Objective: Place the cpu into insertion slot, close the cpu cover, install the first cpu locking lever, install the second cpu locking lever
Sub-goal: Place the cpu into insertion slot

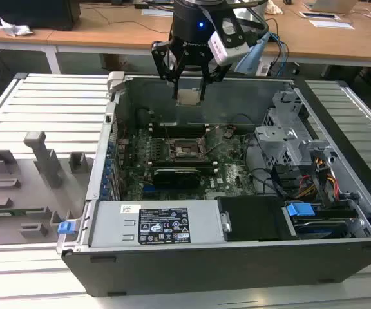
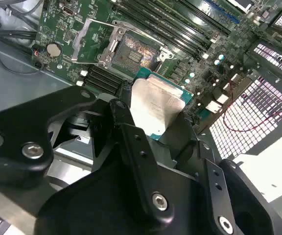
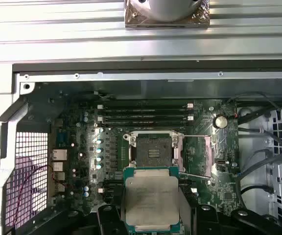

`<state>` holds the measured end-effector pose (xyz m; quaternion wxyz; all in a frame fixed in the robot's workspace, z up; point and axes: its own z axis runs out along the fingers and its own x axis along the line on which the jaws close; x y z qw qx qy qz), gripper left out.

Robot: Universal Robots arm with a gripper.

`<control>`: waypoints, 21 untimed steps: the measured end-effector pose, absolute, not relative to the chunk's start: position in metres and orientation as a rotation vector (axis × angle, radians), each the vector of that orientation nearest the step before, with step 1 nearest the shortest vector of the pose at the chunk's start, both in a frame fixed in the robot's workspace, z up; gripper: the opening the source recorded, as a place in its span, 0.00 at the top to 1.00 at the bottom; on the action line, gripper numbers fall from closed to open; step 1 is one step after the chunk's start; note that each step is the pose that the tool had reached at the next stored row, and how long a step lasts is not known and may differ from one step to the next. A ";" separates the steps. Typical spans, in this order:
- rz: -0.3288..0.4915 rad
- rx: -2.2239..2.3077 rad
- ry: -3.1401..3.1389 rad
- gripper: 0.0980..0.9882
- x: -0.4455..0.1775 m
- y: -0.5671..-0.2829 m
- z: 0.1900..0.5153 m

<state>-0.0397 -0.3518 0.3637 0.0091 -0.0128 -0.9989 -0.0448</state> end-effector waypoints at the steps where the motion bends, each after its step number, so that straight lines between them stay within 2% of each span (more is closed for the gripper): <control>1: -0.140 -0.040 -3.120 0.52 -0.040 -0.352 0.364; 21: -0.141 -0.109 -3.120 0.52 -0.040 -0.352 0.364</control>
